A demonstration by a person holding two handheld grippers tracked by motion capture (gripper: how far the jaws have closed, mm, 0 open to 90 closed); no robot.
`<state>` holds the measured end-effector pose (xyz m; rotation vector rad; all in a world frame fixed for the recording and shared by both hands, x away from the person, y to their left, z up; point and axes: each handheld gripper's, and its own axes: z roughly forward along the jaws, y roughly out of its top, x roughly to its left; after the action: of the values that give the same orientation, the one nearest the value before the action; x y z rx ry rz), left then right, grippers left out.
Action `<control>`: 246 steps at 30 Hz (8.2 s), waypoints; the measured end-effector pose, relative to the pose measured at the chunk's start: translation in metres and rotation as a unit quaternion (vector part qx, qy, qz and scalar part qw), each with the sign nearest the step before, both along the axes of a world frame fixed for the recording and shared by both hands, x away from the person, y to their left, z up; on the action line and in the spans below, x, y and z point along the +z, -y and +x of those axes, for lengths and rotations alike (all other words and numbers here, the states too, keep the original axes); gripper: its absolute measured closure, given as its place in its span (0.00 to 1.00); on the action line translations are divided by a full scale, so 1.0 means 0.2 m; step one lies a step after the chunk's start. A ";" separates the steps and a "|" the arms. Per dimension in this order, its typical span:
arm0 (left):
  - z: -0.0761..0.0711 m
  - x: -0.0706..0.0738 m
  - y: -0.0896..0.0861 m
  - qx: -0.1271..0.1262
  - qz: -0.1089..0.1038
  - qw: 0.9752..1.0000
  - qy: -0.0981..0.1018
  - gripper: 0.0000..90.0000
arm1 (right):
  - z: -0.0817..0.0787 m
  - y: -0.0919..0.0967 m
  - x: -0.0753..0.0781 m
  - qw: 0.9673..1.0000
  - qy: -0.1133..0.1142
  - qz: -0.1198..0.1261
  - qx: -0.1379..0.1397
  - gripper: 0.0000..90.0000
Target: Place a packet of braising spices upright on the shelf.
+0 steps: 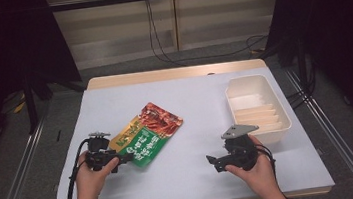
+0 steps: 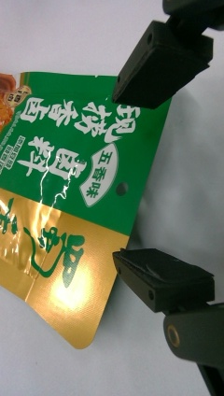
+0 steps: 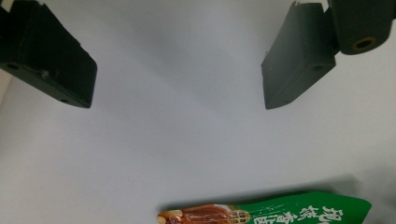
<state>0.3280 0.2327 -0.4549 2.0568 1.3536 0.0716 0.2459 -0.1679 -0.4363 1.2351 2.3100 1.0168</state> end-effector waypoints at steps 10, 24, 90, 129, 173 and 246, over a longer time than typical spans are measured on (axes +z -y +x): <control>0.00 -0.02 -0.02 0.012 -0.008 1.000 -0.026 0.27 | 0.00 0.00 0.00 1.000 0.000 0.002 -0.001 0.12; -0.01 -0.04 -0.02 0.031 -0.019 0.998 -0.043 0.27 | 0.00 0.00 0.01 1.000 0.000 0.007 -0.003 0.12; 0.04 -0.07 0.05 0.113 -0.077 0.989 -0.048 0.60 | -0.01 0.00 0.02 1.000 0.008 0.016 -0.008 0.12; 0.17 0.26 0.13 0.080 -0.058 0.995 -0.019 1.00 | 0.00 0.04 0.02 1.000 0.004 0.024 -0.012 0.12; 0.22 1.04 0.46 -0.204 0.090 0.975 0.009 1.00 | 0.00 0.03 0.09 0.992 0.057 0.080 0.082 0.12; 0.11 1.07 0.76 -0.417 0.129 0.900 0.005 1.00 | 0.37 -0.22 0.79 0.949 0.101 -0.012 0.299 0.35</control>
<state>0.3505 0.0800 -0.2416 2.6865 0.3685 -0.1203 0.3197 -0.1244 -0.2787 0.3785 2.5667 1.2210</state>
